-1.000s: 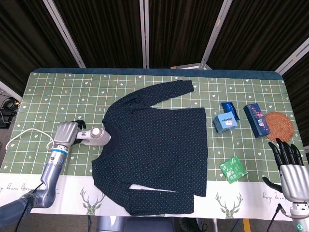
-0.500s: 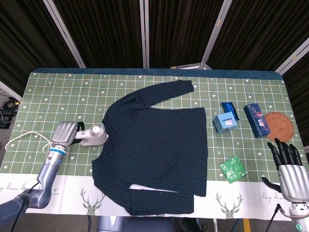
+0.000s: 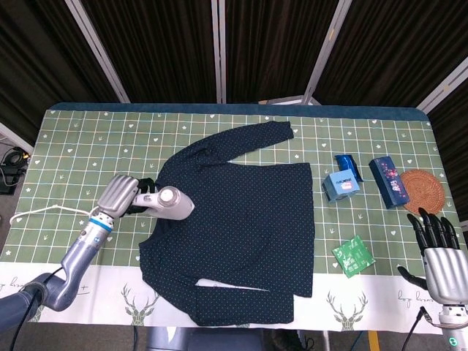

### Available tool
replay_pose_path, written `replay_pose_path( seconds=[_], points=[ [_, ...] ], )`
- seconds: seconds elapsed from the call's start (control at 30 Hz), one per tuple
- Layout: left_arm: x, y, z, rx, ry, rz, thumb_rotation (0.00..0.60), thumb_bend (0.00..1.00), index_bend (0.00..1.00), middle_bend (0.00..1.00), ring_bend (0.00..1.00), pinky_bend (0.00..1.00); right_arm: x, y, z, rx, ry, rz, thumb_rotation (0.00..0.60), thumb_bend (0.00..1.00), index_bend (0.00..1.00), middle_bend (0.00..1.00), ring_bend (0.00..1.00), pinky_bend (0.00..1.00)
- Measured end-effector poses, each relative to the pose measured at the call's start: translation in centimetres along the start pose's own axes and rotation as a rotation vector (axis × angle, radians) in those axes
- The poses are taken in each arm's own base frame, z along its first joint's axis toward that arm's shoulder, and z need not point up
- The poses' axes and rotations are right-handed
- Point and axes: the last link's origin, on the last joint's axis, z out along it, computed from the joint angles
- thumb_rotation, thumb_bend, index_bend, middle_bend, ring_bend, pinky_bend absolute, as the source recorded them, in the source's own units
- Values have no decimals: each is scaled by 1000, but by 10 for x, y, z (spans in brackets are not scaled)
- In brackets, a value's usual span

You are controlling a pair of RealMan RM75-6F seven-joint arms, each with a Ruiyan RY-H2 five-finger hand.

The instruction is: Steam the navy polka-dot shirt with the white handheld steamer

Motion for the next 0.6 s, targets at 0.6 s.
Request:
replay_pose_path(
  seconds=[0.6],
  points=[
    [-60,50,57,-74,-95,59,600,819,959,855,834,1000,4,16,6,-66,10,9,600,0,0,0,0,0]
  ],
)
